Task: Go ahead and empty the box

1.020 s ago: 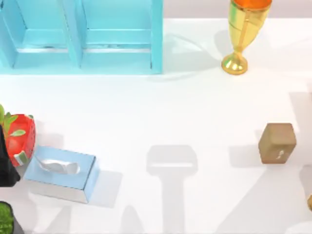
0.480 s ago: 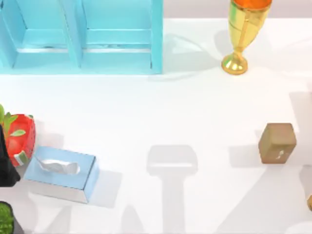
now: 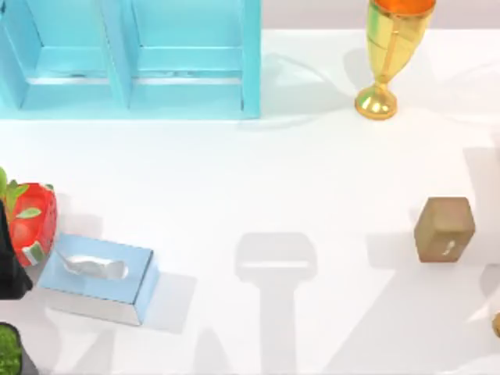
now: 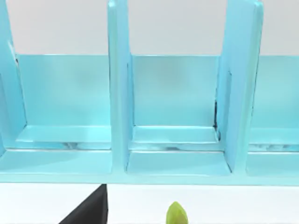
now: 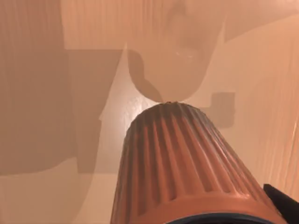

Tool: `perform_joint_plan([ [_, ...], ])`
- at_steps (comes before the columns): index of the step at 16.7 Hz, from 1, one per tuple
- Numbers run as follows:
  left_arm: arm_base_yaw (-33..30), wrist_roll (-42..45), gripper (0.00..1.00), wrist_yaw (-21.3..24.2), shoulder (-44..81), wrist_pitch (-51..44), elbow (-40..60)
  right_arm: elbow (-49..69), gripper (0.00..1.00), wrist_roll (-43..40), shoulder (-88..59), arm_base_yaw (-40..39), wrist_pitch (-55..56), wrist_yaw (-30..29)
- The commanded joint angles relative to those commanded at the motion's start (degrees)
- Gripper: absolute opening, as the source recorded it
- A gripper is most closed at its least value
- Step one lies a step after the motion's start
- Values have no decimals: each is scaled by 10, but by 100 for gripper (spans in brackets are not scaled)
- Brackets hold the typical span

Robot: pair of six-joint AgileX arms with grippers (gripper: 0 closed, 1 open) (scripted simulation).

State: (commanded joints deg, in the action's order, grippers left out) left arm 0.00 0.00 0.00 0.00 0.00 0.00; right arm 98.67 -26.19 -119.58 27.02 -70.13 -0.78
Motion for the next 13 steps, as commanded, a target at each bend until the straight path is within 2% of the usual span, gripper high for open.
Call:
perform_joint_plan([
  [8,0,0,100,0,0,0,0,174,0,-4,2,12,-163,1],
  [13,0,0,100,0,0,0,0,205,0,-4,1,9,-196,7],
])
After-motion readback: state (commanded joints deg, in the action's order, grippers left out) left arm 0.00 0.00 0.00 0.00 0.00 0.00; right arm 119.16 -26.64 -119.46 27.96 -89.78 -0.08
